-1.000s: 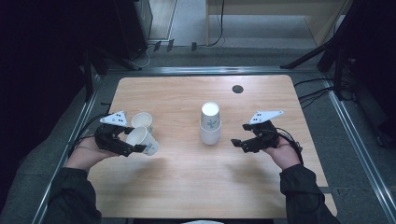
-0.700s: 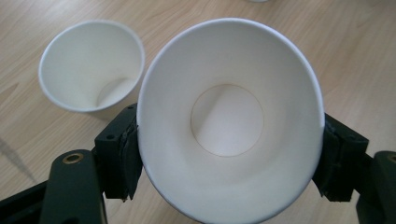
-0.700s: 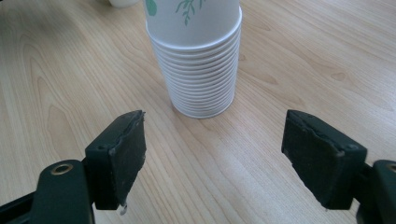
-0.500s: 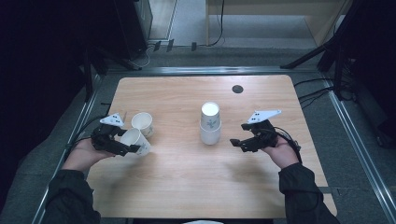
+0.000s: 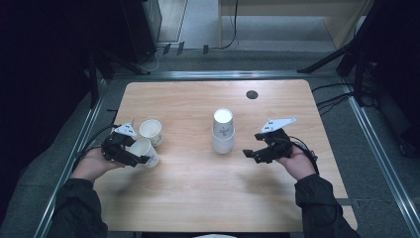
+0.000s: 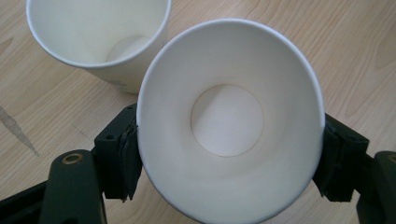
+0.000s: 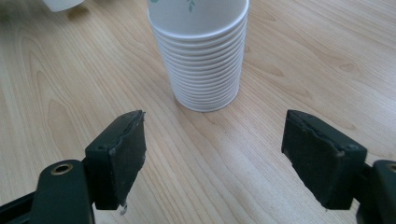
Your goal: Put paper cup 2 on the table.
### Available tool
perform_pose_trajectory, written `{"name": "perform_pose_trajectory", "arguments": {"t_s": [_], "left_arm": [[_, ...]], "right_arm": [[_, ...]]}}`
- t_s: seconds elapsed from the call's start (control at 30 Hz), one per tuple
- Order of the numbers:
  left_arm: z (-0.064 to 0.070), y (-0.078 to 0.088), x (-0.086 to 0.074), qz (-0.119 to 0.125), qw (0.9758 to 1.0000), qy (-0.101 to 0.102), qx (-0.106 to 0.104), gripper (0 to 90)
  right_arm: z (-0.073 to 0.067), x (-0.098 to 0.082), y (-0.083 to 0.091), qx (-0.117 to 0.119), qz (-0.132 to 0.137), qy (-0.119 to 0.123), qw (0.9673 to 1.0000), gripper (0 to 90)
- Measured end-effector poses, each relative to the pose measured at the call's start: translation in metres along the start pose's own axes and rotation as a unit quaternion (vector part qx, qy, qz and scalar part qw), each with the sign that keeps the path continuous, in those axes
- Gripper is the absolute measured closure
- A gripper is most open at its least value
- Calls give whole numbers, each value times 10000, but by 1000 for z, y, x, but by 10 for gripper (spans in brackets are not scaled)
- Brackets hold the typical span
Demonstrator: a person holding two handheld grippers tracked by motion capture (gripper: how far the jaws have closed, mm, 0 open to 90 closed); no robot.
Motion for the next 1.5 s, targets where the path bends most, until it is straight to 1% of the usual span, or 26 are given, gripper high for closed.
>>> {"name": "perform_pose_trajectory", "arguments": {"t_s": [0.03, 0.1, 0.13, 0.37, 0.6, 0.7, 0.93, 1.2, 1.3, 1.37, 1.5], "left_arm": [[-1, -1, -1, -48, 10000, -44, 10, 237], [-1, -3, -2, -102, 9999, -48, 9, 234], [0, -4, -2, -108, 9999, -58, -15, 233], [0, -7, -1, -163, 9997, -171, -12, 229], [1, -11, -3, -284, 9991, -310, -1, 220], [2, -12, -3, -267, 9991, -341, -44, 215], [4, -13, -3, -258, 9990, -357, -50, 204], [4, -13, -3, -260, 9989, -367, -90, 195], [4, -12, -4, -242, 9991, -337, -126, 190], [5, -12, -4, -229, 9991, -283, -202, 176], [6, -10, -3, -146, 9992, -265, -276, 156]], "right_arm": [[0, 0, 0, 1, 0, 15, 10000, 220], [1, -1, 1, -8, 3, -19, 10000, 220], [1, -1, 2, -9, 12, -18, 10000, 220], [2, 0, 5, -10, 104, -50, 9999, 220], [2, -1, 6, -43, 102, -39, 9999, 220], [3, 0, 7, -51, 117, -53, 9999, 220], [4, -1, 8, -85, 104, -53, 9999, 220], [4, -1, 8, -62, 94, -57, 9999, 220], [4, -1, 8, -68, 96, -59, 9999, 220], [4, -1, 8, -66, 99, -46, 9999, 220], [4, -1, 8, -69, 107, -51, 9999, 220]]}}
Point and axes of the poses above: each handheld gripper's, and its own axes: y roughly backward along the jaws, x roughly out of its top, z roughly to its right, the point moved 7 cm from there along -y, roughly forward along the jaws, and after that the axes turned 11 degrees about z, right-handed, at the moved point
